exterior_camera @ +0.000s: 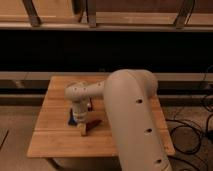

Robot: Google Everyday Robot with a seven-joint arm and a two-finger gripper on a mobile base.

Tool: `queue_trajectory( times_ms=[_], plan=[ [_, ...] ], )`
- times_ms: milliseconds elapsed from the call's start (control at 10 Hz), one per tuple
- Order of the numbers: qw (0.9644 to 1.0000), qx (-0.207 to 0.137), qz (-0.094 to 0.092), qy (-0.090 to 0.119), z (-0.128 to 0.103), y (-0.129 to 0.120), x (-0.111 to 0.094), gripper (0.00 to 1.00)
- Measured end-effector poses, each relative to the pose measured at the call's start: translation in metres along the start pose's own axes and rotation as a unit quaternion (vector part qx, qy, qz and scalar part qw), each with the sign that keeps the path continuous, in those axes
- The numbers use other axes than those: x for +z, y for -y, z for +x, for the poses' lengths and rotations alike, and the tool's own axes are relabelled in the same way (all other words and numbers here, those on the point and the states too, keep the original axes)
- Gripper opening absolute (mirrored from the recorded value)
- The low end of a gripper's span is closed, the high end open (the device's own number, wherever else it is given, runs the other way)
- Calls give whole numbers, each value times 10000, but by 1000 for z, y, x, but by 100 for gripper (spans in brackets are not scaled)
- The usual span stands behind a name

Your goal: Drag the pepper across the table

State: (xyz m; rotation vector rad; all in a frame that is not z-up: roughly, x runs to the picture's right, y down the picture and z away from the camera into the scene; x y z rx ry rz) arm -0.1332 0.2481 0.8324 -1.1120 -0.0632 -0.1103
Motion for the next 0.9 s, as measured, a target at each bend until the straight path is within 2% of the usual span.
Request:
queue_trajectory(
  times_ms=[100,600,700,900],
  plan=[
    [10000,1,2,1,0,0,0,20],
    [10000,3,14,-7,0,2,0,73],
    [10000,4,19,-5,0,2,0,78],
    [10000,13,6,-10,1,1,0,80]
  ],
)
